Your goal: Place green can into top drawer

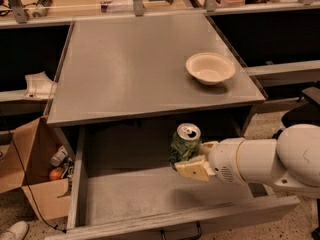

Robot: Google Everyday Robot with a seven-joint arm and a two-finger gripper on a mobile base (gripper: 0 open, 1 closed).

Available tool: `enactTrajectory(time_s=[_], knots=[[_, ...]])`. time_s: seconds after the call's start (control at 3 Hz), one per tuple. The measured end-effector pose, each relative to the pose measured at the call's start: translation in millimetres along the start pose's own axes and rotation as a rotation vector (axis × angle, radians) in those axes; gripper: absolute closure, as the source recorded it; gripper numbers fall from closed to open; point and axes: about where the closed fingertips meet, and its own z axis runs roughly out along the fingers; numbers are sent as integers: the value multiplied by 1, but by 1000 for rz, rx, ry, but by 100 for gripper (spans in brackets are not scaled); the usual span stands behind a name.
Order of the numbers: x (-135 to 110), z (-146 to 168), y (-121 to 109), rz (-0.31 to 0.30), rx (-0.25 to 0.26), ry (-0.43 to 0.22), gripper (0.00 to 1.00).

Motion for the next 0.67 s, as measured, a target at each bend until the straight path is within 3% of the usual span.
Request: enactTrajectory(time_s=[0.67], knots=[[16,26,-1,61,16,-13,100]])
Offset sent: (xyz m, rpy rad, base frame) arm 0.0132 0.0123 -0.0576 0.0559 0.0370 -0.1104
